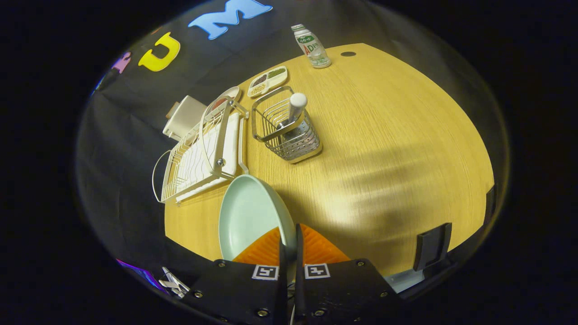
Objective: Take the plate from the dish rack, then take the spoon from the basket and place it into the plate.
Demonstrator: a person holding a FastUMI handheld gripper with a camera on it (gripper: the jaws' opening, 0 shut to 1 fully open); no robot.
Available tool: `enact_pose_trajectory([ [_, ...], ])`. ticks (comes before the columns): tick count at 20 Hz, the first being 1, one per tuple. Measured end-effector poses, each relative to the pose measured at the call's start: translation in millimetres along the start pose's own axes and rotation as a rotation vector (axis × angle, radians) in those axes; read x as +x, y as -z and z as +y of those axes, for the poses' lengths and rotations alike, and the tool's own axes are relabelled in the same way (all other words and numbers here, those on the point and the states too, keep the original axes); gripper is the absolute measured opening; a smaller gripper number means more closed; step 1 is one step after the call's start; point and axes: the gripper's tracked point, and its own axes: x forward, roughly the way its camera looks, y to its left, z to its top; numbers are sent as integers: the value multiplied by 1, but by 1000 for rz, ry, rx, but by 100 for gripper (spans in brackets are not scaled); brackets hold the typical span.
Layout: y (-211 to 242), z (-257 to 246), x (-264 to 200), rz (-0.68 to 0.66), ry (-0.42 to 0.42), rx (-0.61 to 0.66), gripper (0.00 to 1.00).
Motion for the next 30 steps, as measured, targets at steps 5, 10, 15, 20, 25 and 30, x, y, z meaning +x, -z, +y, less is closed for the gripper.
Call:
enact_pose_trajectory([
  [5, -12, -1, 11, -69, 7, -46, 17],
  [10, -41, -7, -27, -261, 62, -288, 82],
  [15, -70, 6, -66, -526, -20, -367, 82],
  [20, -105, -2, -93, -822, 29, -538, 82],
  [25, -126, -3, -82, -992, 36, -629, 82],
  [30, -146, -7, -45, -1053, 27, -630, 77],
])
